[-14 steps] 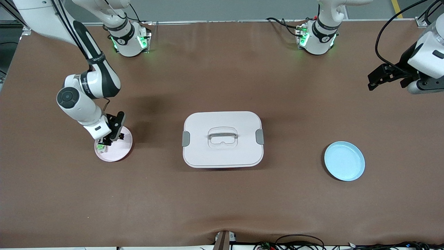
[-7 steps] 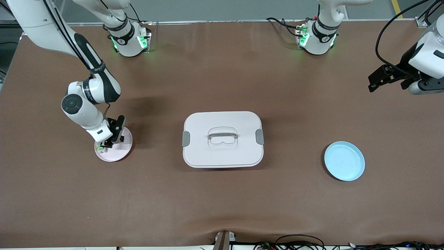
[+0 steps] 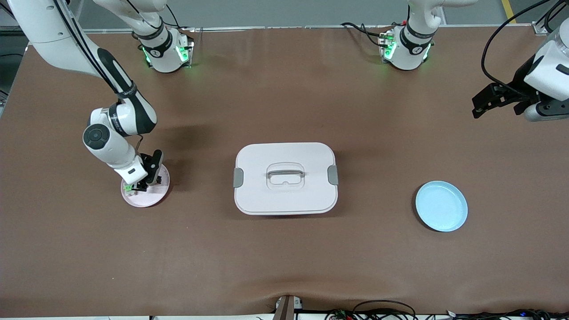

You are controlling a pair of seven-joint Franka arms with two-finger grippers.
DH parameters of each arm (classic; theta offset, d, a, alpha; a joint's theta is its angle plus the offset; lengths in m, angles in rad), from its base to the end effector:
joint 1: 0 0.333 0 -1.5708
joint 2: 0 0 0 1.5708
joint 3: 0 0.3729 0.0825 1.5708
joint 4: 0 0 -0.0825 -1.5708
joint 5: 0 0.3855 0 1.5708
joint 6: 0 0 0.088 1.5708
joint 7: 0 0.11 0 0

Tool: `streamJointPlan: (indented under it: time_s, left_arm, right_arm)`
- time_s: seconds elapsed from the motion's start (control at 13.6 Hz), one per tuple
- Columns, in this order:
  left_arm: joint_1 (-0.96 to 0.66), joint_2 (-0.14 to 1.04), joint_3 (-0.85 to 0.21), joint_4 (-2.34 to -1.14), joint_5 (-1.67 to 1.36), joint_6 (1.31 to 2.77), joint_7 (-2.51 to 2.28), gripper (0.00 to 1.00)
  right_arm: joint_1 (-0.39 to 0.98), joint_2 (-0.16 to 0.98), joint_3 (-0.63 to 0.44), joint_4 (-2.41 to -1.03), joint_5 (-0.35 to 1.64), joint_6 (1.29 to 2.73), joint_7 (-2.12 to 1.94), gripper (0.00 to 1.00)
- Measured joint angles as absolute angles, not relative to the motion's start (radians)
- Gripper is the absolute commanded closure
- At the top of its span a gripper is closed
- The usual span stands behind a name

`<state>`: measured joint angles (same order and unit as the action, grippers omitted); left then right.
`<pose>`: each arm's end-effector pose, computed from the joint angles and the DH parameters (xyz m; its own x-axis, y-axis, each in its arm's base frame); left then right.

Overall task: Transfer orange switch to right arm and place
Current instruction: 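Lower the switch with the right gripper onto the pink plate, then open the right gripper and lift it away from the plate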

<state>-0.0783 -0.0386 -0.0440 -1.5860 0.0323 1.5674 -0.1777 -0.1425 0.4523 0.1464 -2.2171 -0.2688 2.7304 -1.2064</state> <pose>0.5380 -0.0631 0.6921 0.9981 0.0554 0.0257 0.0562 -0.9980 -0.0299 0.5800 0.0105 0.2248 0.1352 0.9903 -0.0328 0.9878 -0.1322 0.0826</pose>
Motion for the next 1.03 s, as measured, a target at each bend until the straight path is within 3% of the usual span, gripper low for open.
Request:
streamJointPlan:
  time_s: [1.03]
  left_arm:
    - [-0.081, -0.023, -0.044, -1.592, 0.032, 1.607, -0.178, 0.00]
  right_arm:
    - [-0.144, 0.470, 0.147, -2.189, -0.269, 2.715, -1.196, 0.00]
